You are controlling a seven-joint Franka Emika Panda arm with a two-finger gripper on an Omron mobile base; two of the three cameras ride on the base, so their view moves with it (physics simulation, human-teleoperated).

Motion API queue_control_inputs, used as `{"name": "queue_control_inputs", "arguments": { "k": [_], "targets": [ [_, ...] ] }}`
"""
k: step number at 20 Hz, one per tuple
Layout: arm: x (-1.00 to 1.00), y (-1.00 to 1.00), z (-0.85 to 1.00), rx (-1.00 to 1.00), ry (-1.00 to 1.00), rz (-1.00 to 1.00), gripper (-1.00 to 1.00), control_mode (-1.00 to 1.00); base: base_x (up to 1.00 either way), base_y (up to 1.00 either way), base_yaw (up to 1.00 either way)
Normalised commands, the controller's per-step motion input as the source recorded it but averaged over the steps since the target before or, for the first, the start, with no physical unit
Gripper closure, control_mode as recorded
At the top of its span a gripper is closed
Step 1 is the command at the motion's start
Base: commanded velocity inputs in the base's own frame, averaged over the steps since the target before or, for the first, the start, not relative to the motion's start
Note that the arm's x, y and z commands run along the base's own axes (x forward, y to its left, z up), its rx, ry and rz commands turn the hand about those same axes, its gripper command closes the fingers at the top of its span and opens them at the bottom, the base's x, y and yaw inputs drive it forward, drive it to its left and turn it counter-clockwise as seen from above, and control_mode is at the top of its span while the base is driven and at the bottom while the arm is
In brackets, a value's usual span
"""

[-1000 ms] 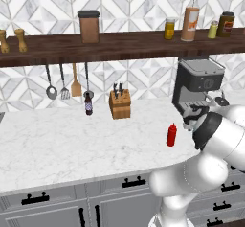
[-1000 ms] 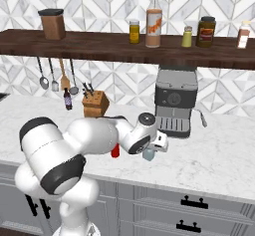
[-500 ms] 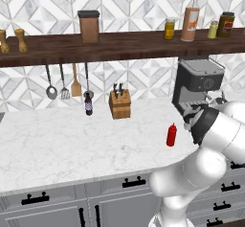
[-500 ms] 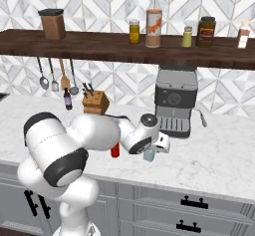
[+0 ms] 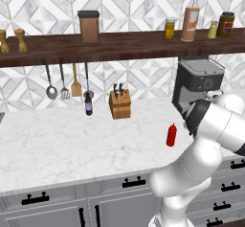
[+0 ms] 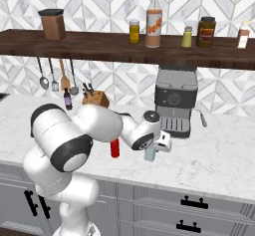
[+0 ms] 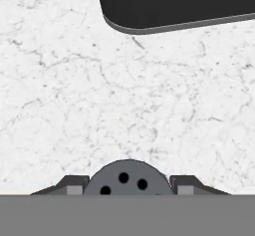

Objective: Put the shaker and condiment bottle from the counter next to their counterparts in the cabinet.

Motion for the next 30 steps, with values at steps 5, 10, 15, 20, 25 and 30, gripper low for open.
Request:
{"name": "queue_control_inputs", "arguments": {
  "k": [5, 10, 15, 20, 25, 30],
  "targets": [
    [-0.03, 0.0, -0.01, 0.01, 0.0, -0.03, 1.0, -1.0, 0.0, 0.0, 0.0],
    [-0.07, -0.01, 0.79, 0.01, -0.03, -0.06, 1.0, -1.0, 0.0, 0.0, 0.0],
    [0.0, 0.0, 1.0, 0.0, 0.0, 0.0, 1.0, -1.0, 0.0, 0.0, 0.0],
    [-0.09, 0.0, 1.0, 0.0, -0.03, 0.0, 1.0, -1.0, 0.0, 0.0, 0.0],
    [-0.2, 0.01, 0.18, 0.0, -0.06, 0.0, 1.0, -1.0, 0.0, 0.0, 0.0],
    [-0.21, 0.0, 0.79, 0.0, -0.24, -0.01, 1.0, -1.0, 0.0, 0.0, 0.0]
  ]
}}
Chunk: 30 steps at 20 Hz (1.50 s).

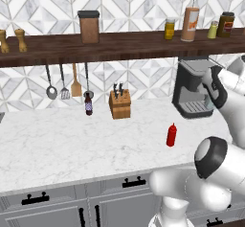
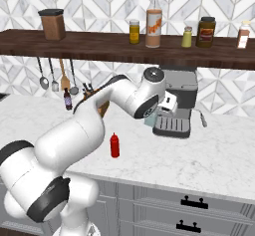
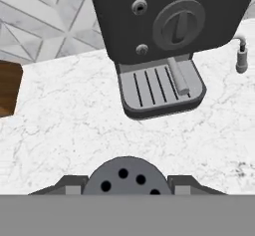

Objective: Put the shaker and condiment bottle from the counter next to their counterparts in the cabinet.

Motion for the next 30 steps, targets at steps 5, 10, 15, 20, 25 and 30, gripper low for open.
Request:
{"name": "queue_control_inputs", "arguments": {
  "k": [5, 10, 15, 20, 25, 30],
  "targets": [
    [-0.02, 0.0, 0.85, -0.04, -0.19, -0.06, 1.0, -1.0, 0.0, 0.0, 0.0],
    [0.0, 0.1, 0.29, -0.11, -0.08, -0.05, 1.0, -1.0, 0.0, 0.0, 0.0],
    [-0.01, 0.0, 0.28, 0.0, -0.03, 0.0, 1.0, -1.0, 0.0, 0.0, 0.0],
    [0.0, 0.0, 1.0, 0.0, -0.17, 0.0, 1.0, -1.0, 0.0, 0.0, 0.0],
    [0.0, 0.0, 1.0, -0.02, -0.17, 0.0, 1.0, -1.0, 0.0, 0.0, 0.0],
    [-0.15, 0.15, 0.35, -0.02, -0.1, 0.0, 1.0, -1.0, 0.0, 0.0, 0.0]
  ]
}}
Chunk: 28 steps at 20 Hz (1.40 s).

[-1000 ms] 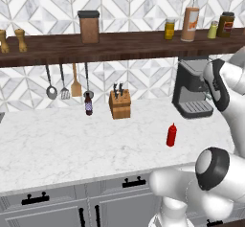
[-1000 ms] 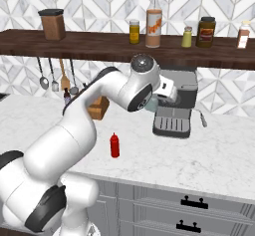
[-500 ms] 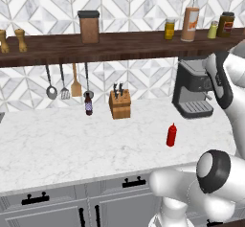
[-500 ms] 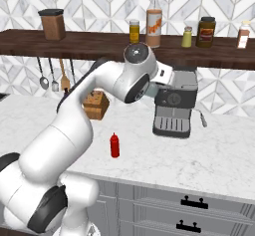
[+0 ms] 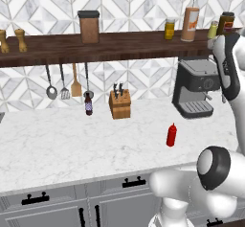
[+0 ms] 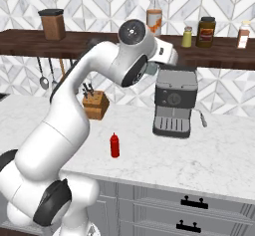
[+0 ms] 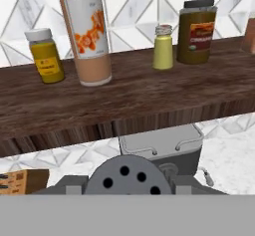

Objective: Put the shaker and condiment bottle from the counter next to their counterparts in the cabinet.

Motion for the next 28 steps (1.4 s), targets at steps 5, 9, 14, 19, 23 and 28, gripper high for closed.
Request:
{"name": "queue_control_inputs", "arguments": {
  "k": [5, 9, 14, 19, 23, 28],
  "targets": [
    [0.28, -0.07, 0.26, 0.0, -0.03, 0.0, 1.0, -1.0, 0.0, 0.0, 0.0],
    [0.91, -0.45, 0.74, 0.0, -0.04, 0.0, 1.0, -1.0, 0.0, 0.0, 0.0],
    [0.38, -0.37, 0.71, 0.0, -0.06, 0.0, 1.0, -1.0, 0.0, 0.0, 0.0],
    [-0.06, -0.07, 0.01, 0.0, -0.1, 0.0, 1.0, -1.0, 0.0, 0.0, 0.0],
    [0.12, -0.64, 0.04, -0.03, -0.08, 0.0, 1.0, -1.0, 0.0, 0.0, 0.0],
    [0.35, -0.61, 0.05, -0.12, -0.05, 0.0, 1.0, -1.0, 0.0, 0.0, 0.0]
  ]
}}
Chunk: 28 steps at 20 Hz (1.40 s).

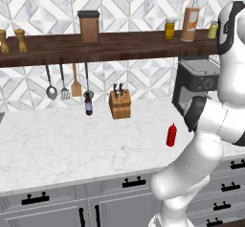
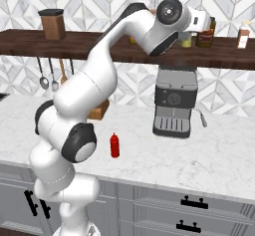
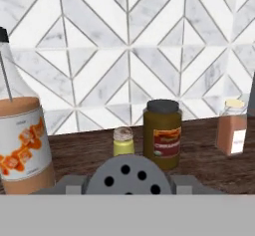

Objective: Put the shaker and condiment bottle from the counter next to their counterparts in the cabinet.

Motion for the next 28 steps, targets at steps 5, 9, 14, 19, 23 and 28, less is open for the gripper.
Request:
{"name": "queue_control_inputs", "arguments": {
  "k": [5, 9, 14, 19, 23, 28],
  "targets": [
    [0.0, 0.03, 0.0, -0.04, 0.0, 0.0, 1.0, -1.0, 0.0, 0.0, 0.0],
    [0.02, -0.2, -0.19, 0.0, 0.03, 0.0, 1.0, -1.0, 0.0, 0.0, 0.0],
    [0.03, -0.14, -0.21, -0.01, 0.06, 0.0, 1.0, -1.0, 0.0, 0.0, 0.0],
    [0.03, 0.0, -0.17, 0.0, 0.02, 0.0, 1.0, -1.0, 0.0, 0.0, 0.0],
    [0.04, 0.05, -0.45, -0.04, 0.05, 0.0, 1.0, -1.0, 0.0, 0.0, 0.0],
    [0.04, 0.22, -0.15, -0.02, 0.01, 0.01, 1.0, -1.0, 0.0, 0.0, 0.0]
  ]
}}
